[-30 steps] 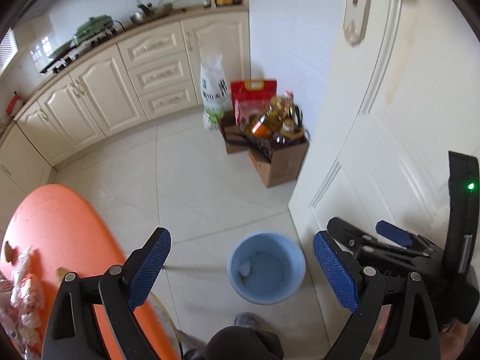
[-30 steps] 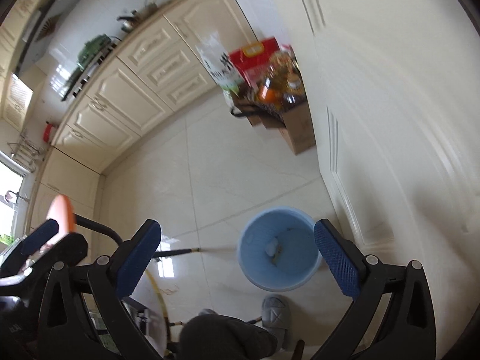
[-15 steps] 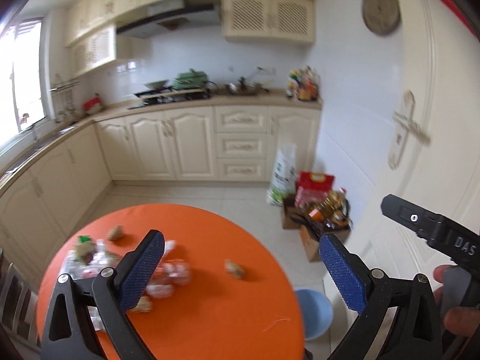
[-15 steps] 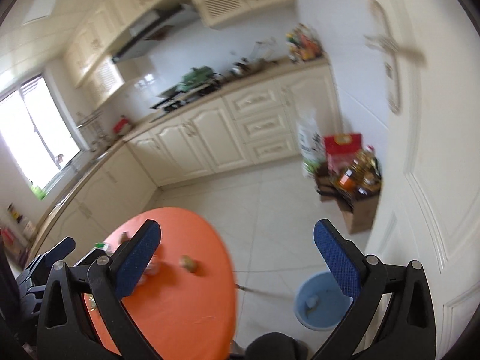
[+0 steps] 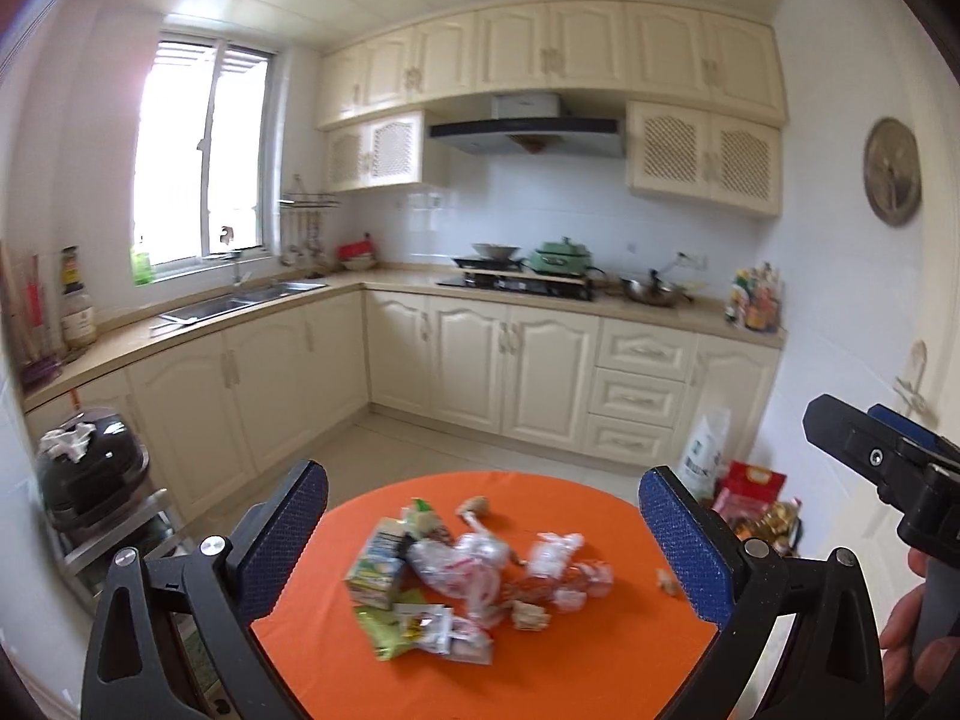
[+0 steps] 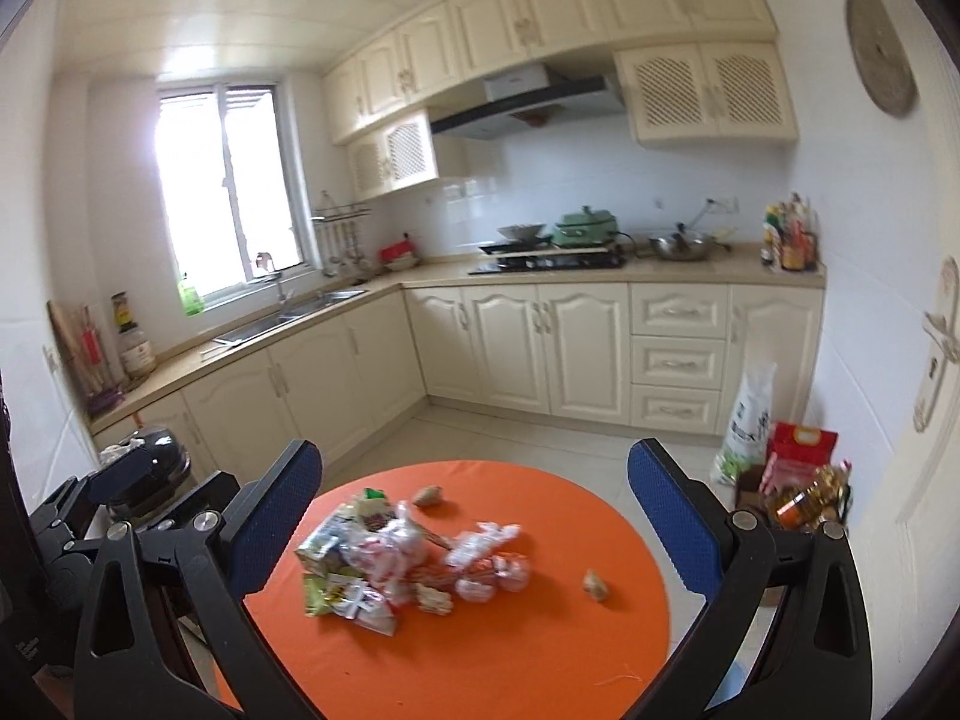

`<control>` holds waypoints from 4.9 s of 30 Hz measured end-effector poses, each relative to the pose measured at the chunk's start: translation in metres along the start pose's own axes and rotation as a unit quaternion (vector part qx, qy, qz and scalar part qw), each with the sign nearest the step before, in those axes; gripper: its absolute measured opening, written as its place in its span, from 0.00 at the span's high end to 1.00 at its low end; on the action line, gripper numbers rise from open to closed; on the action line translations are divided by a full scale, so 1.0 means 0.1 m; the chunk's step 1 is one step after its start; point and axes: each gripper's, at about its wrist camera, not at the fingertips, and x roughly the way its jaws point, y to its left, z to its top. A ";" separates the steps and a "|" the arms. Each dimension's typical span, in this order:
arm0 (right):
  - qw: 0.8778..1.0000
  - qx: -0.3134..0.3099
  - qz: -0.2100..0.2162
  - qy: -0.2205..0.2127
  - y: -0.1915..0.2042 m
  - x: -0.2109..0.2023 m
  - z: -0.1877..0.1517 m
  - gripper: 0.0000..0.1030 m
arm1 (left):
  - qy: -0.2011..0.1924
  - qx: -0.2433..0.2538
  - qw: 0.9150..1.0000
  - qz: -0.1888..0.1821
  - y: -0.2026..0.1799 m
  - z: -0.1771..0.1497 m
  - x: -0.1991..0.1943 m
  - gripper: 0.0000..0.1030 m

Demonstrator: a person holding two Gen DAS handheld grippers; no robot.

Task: Collect trash
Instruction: 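Return both open tools to the orange table, then grasp the crumpled paper with the right tool while the left tool grasps the white packet, then carry the crumpled paper and white packet to the blue bin and release both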

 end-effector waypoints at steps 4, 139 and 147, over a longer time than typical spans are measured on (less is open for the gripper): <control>1.000 -0.023 0.018 0.003 0.24 0.05 -0.06 0.00 | -0.006 -0.013 0.999 0.038 -0.06 -0.28 -0.34 0.01; 0.989 0.055 -0.049 0.128 -1.74 0.52 -0.81 0.67 | 0.105 0.096 0.969 -0.204 -2.05 0.43 2.15 0.94; 0.976 0.108 -0.133 0.134 -2.74 0.27 -0.97 0.67 | 0.135 0.125 0.941 -0.284 -3.01 0.38 2.41 0.94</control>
